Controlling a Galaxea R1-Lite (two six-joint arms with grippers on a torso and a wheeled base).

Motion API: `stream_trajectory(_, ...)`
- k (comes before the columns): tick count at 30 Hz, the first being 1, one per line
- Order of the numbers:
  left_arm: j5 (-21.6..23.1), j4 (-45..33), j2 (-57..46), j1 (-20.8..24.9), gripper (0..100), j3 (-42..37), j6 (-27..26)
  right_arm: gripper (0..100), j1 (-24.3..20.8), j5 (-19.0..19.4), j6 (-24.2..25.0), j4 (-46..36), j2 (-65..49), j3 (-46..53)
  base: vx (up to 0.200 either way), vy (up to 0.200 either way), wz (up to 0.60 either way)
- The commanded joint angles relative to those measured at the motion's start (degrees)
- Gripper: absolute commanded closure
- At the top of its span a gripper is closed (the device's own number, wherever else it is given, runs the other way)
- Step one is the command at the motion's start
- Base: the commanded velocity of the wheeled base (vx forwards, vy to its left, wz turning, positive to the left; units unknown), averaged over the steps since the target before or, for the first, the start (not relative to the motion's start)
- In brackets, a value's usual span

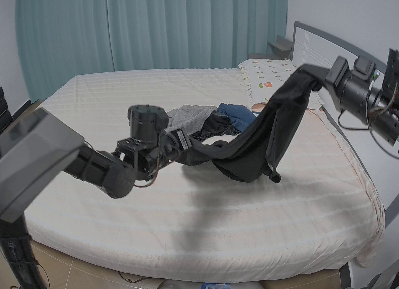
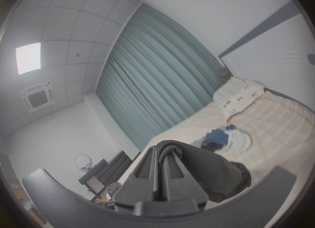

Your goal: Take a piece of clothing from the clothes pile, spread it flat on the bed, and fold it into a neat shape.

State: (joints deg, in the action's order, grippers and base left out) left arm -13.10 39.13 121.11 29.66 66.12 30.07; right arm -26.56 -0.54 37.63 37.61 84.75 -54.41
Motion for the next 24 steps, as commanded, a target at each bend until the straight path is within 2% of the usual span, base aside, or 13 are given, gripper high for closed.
stream_trajectory(1, 0.2, -7.1, -15.0, -2.1, 100, 3.4, 4.3, 100, 1.4, 0.4, -1.0, -0.1, 4.3, -9.5, 0.0, 0.0, 0.0)
stream_trajectory(4, 0.0, -7.1, -14.6, -2.1, 100, 0.2, 5.7, 100, 0.5, 1.9, -0.4, -0.2, 5.6, -6.2, 0.0, 0.0, 0.0)
stream_trajectory(5, 0.1, -6.9, -14.6, -2.0, 100, -3.5, 7.6, 100, -0.5, 2.5, -0.4, 0.0, 6.7, -1.9, 0.0, 0.0, 0.0)
stream_trajectory(9, 0.3, -5.1, -13.9, 0.0, 100, -10.0, 10.6, 100, -3.5, 2.5, 1.4, 0.1, 9.7, 5.2, 0.0, 0.0, 0.0)
stream_trajectory(16, 0.9, -0.5, -12.5, 4.0, 100, -18.0, 14.2, 100, -5.3, 2.5, 7.7, 4.4, 14.2, 9.2, 0.0, 0.0, 0.0)
stream_trajectory(24, 1.0, 3.8, -9.8, 5.0, 100, -22.2, 17.3, 100, -5.3, 2.2, 8.7, 10.8, 18.8, 13.2, 0.0, 0.0, 0.0)
